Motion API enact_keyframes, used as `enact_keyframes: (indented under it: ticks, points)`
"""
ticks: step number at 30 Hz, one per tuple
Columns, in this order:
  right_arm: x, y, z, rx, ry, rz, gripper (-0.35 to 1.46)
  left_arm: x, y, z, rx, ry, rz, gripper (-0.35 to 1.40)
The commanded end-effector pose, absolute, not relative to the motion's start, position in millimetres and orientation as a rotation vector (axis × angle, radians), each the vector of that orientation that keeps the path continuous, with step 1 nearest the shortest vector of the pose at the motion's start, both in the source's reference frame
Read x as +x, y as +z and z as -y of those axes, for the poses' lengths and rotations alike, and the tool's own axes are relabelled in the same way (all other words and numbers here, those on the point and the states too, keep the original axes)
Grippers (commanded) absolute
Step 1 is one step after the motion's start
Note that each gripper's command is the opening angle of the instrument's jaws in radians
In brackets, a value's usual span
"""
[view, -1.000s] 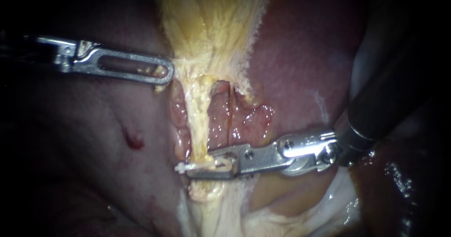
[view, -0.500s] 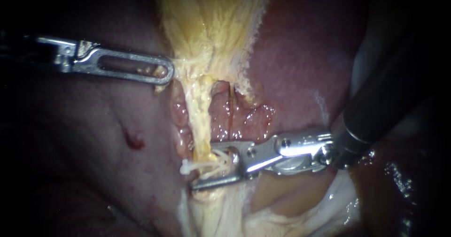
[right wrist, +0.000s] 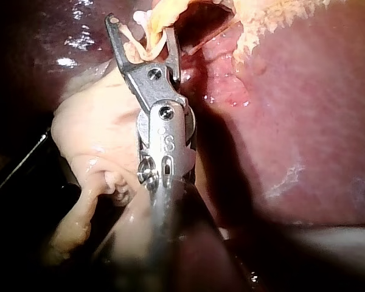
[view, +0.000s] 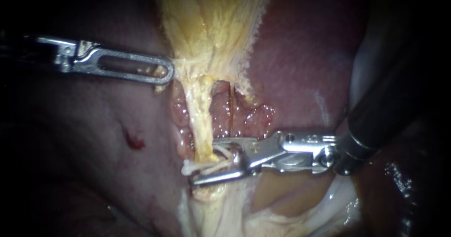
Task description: Clipping second clip left tube
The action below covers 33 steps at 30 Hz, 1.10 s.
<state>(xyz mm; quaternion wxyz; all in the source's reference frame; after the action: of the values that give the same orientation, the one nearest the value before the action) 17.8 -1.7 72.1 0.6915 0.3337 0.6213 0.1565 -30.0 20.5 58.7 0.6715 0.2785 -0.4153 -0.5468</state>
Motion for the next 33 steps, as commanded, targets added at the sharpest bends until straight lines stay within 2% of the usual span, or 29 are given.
enact_keyframes:
  ticks: [1,8,20,33]
  points:
    - [17.9,72.0,1.9,0.765,0.353,-1.391,0.50,-30.0,58.7,-20.5,0.627,-1.232,0.936,-0.35]
    - [18.3,71.9,1.8,0.850,0.366,-1.416,0.50,-30.1,58.8,-20.5,0.627,-1.232,0.936,-0.35]
    - [20.6,72.3,1.5,0.917,0.364,-1.457,0.50,-30.3,59.0,-20.4,0.625,-1.233,0.936,-0.35]
    - [21.9,72.7,1.2,0.977,0.299,-1.486,0.50,-30.3,59.1,-20.4,0.622,-1.234,0.936,-0.35]
